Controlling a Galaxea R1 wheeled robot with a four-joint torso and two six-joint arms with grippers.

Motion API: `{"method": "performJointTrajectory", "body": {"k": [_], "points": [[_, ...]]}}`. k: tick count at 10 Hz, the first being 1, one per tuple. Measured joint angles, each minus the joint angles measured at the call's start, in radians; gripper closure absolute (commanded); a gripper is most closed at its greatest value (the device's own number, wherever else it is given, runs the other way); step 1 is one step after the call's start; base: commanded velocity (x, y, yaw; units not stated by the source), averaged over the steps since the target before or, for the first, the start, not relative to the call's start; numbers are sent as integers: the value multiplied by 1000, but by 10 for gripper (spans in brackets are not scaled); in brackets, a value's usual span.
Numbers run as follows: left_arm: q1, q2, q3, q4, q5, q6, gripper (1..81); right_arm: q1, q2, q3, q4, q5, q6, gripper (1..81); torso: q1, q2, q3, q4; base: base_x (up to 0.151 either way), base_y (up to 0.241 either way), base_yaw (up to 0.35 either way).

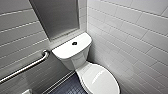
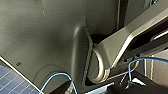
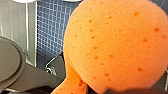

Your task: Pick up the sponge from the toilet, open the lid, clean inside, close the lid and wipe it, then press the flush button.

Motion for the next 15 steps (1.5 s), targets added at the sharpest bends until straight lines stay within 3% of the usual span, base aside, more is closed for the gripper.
{"method": "performJointTrajectory", "body": {"k": [2,5,10,15], "points": [[0,11,-4,11,1,0,10,119,-29,101,-1,12,6,811,0,0,0,0,0,0,0],[0,39,-23,23,2,0,10,267,-53,133,-4,-3,14,811,2,-4,0,0,0,0,0],[3,42,-30,28,4,0,10,493,-58,191,4,-115,25,811,60,-103,0,0,0,0,0],[4,44,-45,30,5,0,10,737,-19,203,105,-265,32,811,63,-110,-12,0,0,0,0]]}}
